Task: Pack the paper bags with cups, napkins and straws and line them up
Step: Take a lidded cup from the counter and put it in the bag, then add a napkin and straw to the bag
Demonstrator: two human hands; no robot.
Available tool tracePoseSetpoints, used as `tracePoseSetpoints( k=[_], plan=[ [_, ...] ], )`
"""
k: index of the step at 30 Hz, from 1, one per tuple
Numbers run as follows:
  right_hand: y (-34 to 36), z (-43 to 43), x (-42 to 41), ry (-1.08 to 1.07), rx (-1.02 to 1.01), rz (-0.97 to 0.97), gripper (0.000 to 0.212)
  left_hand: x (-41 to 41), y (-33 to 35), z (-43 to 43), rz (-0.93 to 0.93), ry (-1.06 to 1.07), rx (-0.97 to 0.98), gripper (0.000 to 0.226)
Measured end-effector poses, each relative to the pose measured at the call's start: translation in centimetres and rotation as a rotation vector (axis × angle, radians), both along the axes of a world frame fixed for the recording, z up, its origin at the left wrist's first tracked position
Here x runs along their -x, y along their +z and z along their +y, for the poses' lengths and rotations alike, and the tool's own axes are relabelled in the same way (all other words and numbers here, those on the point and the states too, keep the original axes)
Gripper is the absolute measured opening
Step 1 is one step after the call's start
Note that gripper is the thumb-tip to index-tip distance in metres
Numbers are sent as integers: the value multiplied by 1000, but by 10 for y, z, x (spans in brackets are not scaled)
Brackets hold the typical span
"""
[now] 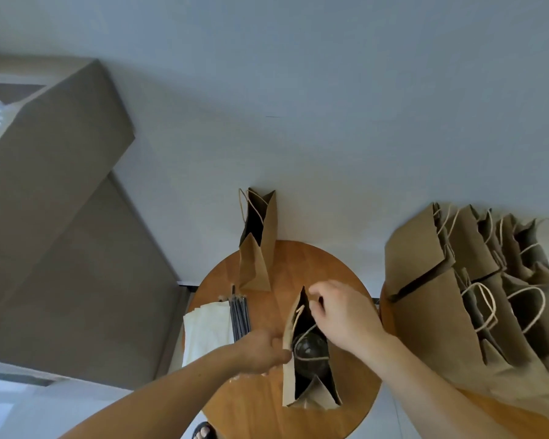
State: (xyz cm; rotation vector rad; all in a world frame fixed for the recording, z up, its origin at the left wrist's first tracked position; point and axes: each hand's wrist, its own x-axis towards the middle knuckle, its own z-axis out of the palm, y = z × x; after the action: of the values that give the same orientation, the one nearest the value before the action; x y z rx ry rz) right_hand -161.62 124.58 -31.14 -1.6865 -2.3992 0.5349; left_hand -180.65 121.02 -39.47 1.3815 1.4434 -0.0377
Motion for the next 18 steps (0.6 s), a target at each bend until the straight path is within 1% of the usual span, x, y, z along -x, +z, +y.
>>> tracePoseSetpoints(
  k=[3,5,6,8,9,10,12,13,14,16,18],
  plan=[
    [23,11,16,-63,-44,110,31,13,6,1,1,-2,-26,60],
    [28,14,33,-91,-40,208,29,23,8,1,17,-24,-40,56],
    [27,14,44,-89,-40,255,28,30,7,2,34,-13,-52,48],
    [17,14,71,-58,-7,291,26,49,3,3,89,87,-87,23],
    [7,14,86,-37,52,284,25,61,0,3,127,152,-97,15],
    [-5,14,102,-23,127,267,23,76,-4,3,165,217,-101,16],
    [-38,13,134,-38,289,223,14,108,-15,-1,244,327,-83,36],
    [-57,13,148,-58,352,195,16,122,-21,-4,264,380,-62,41],
    [-77,13,161,-77,397,166,21,134,-27,-6,266,429,-36,41],
    [-117,10,180,-128,484,126,28,153,-42,-8,231,533,2,36],
    [-156,7,194,-198,576,129,31,166,-57,-8,204,606,11,29]
  ],
)
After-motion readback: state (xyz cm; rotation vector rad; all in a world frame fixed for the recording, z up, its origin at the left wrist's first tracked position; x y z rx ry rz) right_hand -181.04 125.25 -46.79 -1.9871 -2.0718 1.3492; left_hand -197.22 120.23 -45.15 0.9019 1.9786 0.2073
